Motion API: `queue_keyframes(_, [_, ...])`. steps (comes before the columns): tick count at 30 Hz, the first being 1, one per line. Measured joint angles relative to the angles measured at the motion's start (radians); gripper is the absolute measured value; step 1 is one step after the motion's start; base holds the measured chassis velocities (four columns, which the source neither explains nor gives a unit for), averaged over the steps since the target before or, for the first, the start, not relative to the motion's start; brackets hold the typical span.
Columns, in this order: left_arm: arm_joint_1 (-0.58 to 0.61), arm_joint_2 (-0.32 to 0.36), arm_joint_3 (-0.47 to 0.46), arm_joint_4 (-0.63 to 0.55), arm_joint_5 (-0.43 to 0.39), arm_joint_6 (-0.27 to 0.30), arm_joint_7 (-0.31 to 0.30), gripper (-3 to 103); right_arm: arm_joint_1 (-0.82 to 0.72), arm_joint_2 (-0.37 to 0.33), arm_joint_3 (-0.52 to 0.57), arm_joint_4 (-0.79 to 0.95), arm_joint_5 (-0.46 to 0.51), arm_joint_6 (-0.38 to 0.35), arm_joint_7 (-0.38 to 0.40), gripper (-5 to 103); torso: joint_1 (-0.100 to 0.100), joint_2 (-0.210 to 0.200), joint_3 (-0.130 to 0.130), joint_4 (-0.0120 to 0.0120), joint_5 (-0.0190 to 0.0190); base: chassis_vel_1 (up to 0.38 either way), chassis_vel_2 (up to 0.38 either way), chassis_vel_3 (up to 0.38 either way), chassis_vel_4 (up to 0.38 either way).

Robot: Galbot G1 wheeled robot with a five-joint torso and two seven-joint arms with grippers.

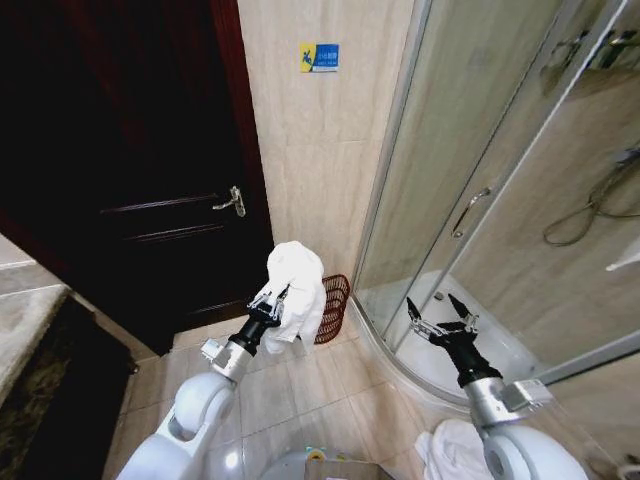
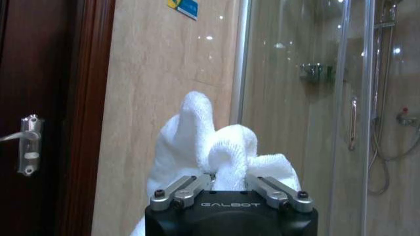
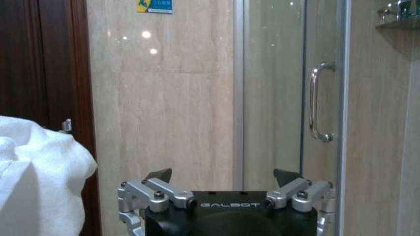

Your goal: Discard the used towel into the hamper.

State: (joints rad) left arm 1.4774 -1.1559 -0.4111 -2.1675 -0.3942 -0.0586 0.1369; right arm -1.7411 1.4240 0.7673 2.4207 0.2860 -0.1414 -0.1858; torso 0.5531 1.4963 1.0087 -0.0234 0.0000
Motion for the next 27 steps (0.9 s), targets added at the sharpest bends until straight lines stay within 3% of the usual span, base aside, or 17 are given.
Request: queue_keyframes(27, [-0.015, -0.005, 0.003, 0.027, -0.004, -0.014, 0.009, 10, -0.002, 0.002, 0.001, 0.001, -0.004, 0.0, 0.0, 100, 0.0, 0.0, 0.0, 0.0001, 0.0001, -0.045, 0.037, 0.04, -0.044])
